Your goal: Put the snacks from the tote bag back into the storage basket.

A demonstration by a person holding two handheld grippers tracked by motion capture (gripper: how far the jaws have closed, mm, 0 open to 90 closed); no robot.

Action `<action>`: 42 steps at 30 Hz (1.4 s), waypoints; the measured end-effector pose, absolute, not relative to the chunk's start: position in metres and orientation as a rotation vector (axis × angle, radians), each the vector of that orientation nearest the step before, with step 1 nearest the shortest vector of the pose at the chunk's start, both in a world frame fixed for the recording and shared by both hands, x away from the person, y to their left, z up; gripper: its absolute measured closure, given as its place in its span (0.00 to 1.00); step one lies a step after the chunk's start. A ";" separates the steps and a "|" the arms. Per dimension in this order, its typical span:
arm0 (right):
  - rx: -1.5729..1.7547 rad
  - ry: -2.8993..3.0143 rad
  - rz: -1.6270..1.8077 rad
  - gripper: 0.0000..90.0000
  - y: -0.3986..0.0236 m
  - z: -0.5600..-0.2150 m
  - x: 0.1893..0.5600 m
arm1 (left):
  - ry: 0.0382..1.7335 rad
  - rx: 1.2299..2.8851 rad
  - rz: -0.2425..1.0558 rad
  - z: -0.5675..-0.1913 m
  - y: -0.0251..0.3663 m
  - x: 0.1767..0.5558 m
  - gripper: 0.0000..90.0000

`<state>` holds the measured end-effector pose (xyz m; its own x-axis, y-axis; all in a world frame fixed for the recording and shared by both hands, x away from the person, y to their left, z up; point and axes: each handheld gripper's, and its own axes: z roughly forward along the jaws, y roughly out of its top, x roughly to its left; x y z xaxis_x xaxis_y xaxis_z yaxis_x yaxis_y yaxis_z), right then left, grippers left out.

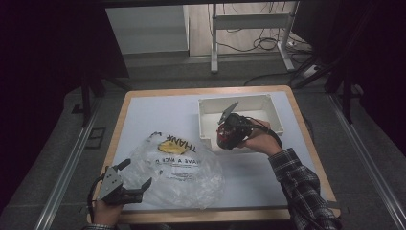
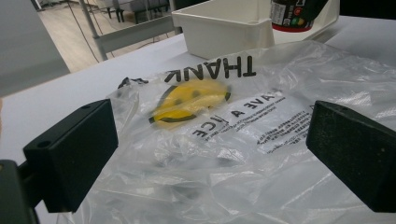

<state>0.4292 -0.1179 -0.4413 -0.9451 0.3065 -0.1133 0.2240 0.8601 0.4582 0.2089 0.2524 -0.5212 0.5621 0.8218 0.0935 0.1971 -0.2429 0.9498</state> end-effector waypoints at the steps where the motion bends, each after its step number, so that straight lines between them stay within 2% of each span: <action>1: 0.410 2.852 0.670 0.29 -0.118 -0.441 0.429 | 0.848 1.750 0.746 -0.521 0.252 0.209 0.02; 42: 0.359 2.851 0.677 0.29 -0.096 -0.454 0.467 | 0.839 1.760 0.749 -0.521 0.252 0.209 0.02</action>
<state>0.4672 -0.0963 -0.4543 -0.9529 0.2757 -0.1264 0.1894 0.8665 0.4619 0.2088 0.2519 -0.5212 0.5665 0.8176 0.1027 0.1949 -0.2541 0.9473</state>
